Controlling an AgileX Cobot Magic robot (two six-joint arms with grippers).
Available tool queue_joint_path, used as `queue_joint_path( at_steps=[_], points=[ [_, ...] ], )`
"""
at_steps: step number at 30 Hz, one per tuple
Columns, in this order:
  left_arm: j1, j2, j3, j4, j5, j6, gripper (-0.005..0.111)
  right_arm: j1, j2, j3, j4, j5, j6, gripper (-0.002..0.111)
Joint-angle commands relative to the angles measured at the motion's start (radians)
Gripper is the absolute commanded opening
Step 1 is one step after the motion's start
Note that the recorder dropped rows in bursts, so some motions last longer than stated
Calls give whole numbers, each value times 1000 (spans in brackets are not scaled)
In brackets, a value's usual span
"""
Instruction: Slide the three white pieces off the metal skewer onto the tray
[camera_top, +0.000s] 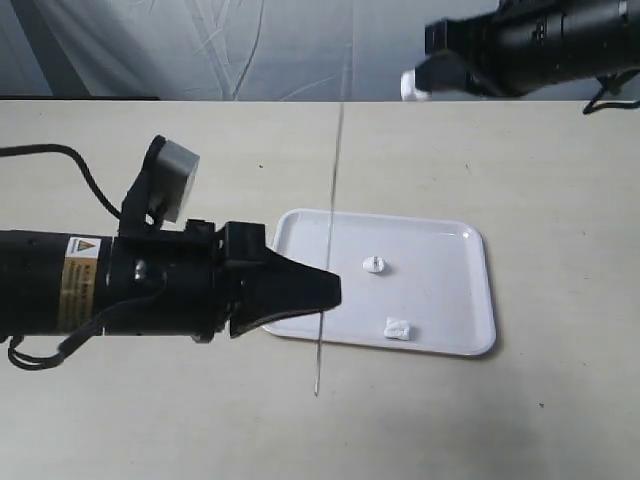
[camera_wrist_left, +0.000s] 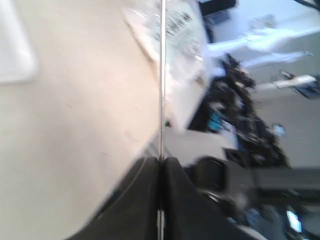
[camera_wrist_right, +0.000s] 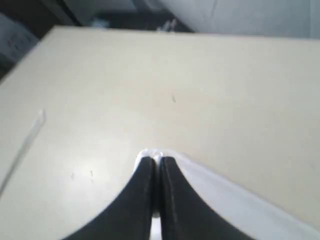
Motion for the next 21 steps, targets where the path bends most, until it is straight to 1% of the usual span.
queue_joint_path(
  at_steps=[1, 2, 4, 5, 8, 9, 12, 13, 14, 15, 16, 17, 18, 21],
  points=[
    [-4, -2, 1, 16, 293, 61, 0, -4, 17, -3, -416, 161, 317, -1],
    [-4, -2, 1, 18, 296, 63, 0, -3, 26, -3, -414, 178, 319, -1],
    [-4, 1, 1, 27, 293, 65, 0, 16, 53, -3, -407, 199, 319, 8],
    [-4, 1, 1, 35, 320, 71, 0, 31, 67, -3, -407, 203, 319, 18],
    [-4, 1, 1, 67, 358, 88, 0, 49, 73, -3, -402, 185, 319, 33],
    [-4, 1, 1, 90, 380, 88, 0, 51, 73, -3, -400, 178, 319, 39],
    [-2, 1, 1, 103, 450, 99, 0, 51, 70, -3, -400, 156, 319, 42],
    [-2, 1, 1, 141, 523, 133, 0, 51, 53, 3, -387, 111, 319, 42],
    [-2, 1, 1, 163, 551, 136, 0, 51, 36, 18, -362, 69, 317, 42],
    [-2, 1, 1, 194, 595, 136, 0, 51, -16, 53, -319, -40, 288, 42],
    [-2, 3, 1, 192, 609, 127, 0, 51, -47, 77, -302, -97, 270, 42],
    [-2, 23, 1, 190, 600, 82, 0, 55, -110, 133, -294, -173, 262, 42],
    [1, 76, -4, 190, 558, 52, 0, 56, -174, 182, -294, -198, 262, 42],
    [1, 231, -63, 165, 422, 50, 0, 56, -311, 275, -283, -141, 262, 42]
  ],
)
